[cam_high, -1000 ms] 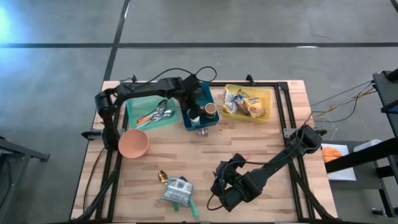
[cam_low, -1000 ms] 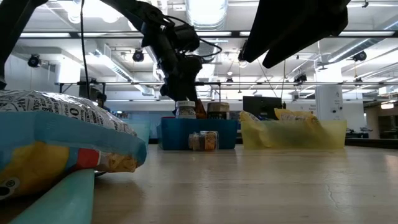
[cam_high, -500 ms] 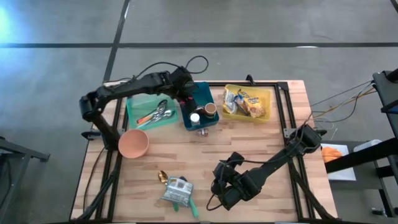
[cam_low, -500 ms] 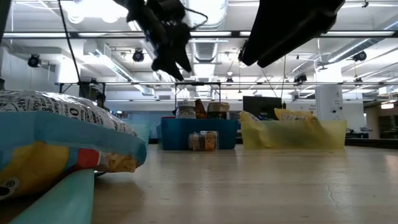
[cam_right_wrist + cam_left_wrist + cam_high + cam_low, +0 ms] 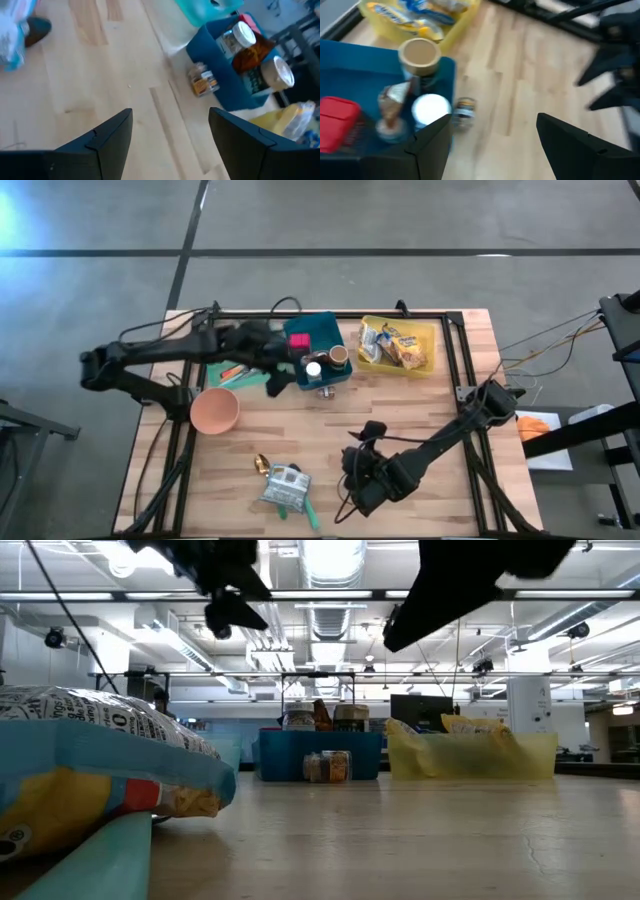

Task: Pick & Place Food Item
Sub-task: Put the brown seasoning bottle into the blue bin

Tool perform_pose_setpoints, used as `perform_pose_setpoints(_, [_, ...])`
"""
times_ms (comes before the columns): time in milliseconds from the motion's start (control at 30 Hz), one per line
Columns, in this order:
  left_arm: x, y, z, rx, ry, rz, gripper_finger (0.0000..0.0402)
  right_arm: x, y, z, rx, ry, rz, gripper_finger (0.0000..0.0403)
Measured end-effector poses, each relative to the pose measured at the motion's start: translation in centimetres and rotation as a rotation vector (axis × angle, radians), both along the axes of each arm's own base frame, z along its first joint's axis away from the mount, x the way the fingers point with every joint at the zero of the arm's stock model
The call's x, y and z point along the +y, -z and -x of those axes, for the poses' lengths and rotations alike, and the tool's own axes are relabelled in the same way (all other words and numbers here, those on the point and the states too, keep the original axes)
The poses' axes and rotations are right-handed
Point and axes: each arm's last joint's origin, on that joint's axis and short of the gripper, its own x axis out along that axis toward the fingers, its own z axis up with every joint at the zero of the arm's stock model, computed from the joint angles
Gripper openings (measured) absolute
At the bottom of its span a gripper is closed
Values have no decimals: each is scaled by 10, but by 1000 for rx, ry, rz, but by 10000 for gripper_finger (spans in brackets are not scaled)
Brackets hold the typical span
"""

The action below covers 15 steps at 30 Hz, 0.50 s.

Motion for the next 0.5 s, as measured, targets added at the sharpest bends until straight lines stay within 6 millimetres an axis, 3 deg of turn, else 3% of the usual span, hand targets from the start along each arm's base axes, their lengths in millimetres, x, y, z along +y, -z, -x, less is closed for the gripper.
perform_pose_setpoints(200, [-24, 13, 31, -82, 35, 25, 289, -16, 12, -19, 45, -18, 74, 261])
perform_pose_setpoints(500, [-28, 12, 58, -179, 12, -33, 289, -64, 27, -44, 141, -4, -4, 261])
